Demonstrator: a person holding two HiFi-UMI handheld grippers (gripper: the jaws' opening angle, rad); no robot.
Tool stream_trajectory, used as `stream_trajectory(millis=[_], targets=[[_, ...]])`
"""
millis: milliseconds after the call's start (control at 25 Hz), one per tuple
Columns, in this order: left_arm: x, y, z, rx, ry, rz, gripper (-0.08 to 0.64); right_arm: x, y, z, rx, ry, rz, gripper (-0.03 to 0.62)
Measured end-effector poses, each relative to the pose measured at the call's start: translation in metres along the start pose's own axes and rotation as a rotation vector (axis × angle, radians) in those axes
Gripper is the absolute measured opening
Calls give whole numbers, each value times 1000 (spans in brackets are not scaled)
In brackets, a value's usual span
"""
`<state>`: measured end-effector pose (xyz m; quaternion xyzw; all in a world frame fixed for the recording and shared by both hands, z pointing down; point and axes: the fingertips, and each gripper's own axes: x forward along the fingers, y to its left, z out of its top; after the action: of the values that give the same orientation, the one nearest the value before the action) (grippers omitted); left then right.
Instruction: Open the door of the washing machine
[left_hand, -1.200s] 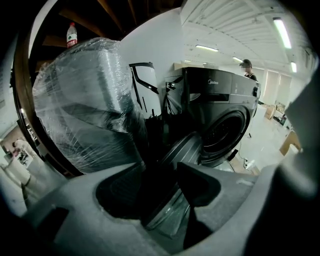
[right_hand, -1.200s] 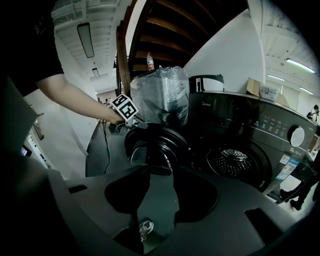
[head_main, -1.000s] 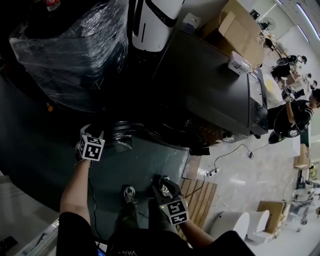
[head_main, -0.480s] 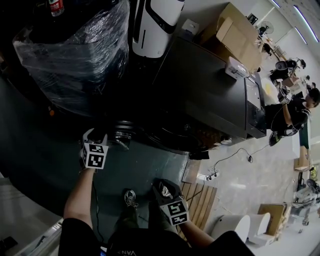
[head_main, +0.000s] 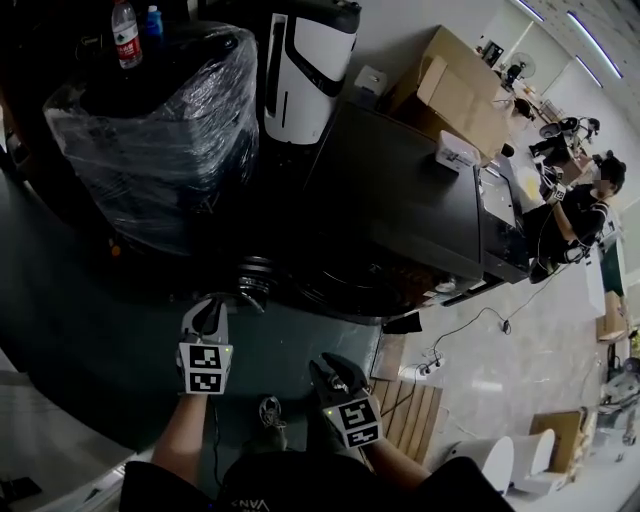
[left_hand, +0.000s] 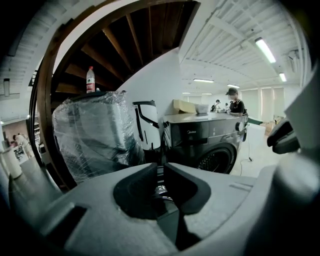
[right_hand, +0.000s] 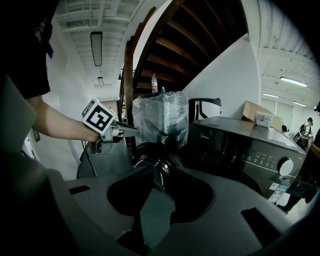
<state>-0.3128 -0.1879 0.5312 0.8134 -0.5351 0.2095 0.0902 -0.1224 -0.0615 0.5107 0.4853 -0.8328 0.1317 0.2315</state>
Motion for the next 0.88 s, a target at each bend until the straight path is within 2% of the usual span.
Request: stream_trajectory(millis=[160, 320, 720, 880], targets=[[-38, -13, 14, -26, -45, -14, 37, -15, -1, 22, -15, -66, -41, 65], [-75, -31, 21, -44, -75, -32, 25, -28, 1, 38, -37, -110, -41, 6], [-153, -82, 32, -36, -92, 13, 18, -64, 8, 56, -108, -164, 74, 5], [-178, -95, 38, -34, -97, 60, 18, -84, 2, 63, -115, -194, 106, 5]])
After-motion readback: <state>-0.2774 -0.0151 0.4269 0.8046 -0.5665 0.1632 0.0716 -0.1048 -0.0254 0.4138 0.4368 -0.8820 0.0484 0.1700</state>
